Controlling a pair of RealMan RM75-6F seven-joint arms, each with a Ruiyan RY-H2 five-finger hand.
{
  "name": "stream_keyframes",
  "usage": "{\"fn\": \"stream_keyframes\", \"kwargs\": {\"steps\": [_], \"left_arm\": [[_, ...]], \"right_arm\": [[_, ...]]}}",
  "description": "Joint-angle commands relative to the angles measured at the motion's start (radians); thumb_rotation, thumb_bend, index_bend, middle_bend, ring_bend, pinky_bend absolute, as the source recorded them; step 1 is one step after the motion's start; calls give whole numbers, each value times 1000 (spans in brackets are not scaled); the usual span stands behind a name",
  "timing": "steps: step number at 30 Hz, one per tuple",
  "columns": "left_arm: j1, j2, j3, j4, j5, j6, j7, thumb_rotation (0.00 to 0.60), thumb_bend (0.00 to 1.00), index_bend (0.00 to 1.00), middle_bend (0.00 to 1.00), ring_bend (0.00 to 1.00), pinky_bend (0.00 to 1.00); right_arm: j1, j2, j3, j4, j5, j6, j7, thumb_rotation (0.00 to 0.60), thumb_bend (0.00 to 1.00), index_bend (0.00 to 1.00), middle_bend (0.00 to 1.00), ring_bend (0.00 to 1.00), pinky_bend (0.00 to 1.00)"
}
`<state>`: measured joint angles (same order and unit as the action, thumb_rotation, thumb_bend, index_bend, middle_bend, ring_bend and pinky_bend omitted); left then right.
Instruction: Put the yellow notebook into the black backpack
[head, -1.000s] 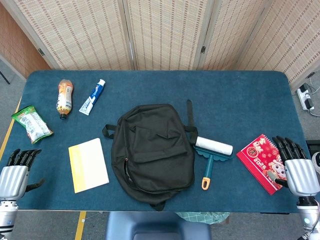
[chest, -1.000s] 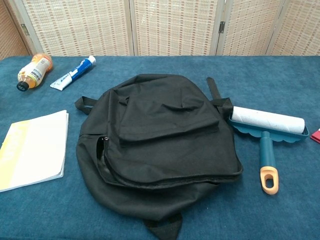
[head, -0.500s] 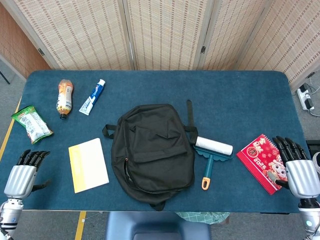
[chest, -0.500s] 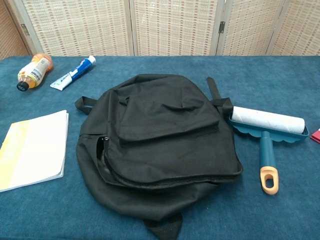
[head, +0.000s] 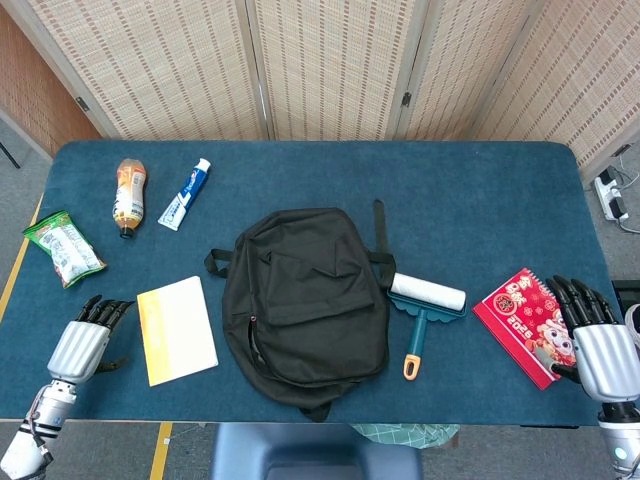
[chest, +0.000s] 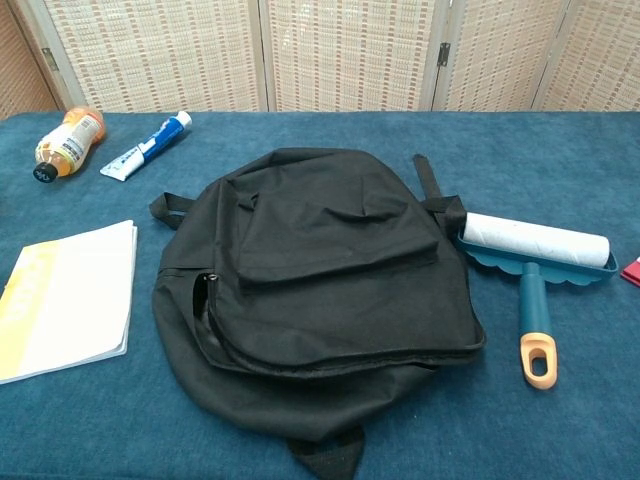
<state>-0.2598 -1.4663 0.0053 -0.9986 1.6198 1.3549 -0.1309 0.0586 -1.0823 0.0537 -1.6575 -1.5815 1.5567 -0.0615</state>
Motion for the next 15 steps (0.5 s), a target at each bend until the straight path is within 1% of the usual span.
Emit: {"fn": "stream_keyframes", "kwargs": {"steps": [1,15], "left_arm": [[-10,-22,7,33,2,-9,-8,600,51,179,241,188,144],[-32,-74,22,105,-13,-56,-36,600,51,184,241,188,144]], "right_arm": [[1,-1,1,0,0,-1,0,600,96,34,127,95,142],[2,-8,4,9,8,-8,6,600,98,33,127,95,142]]}}
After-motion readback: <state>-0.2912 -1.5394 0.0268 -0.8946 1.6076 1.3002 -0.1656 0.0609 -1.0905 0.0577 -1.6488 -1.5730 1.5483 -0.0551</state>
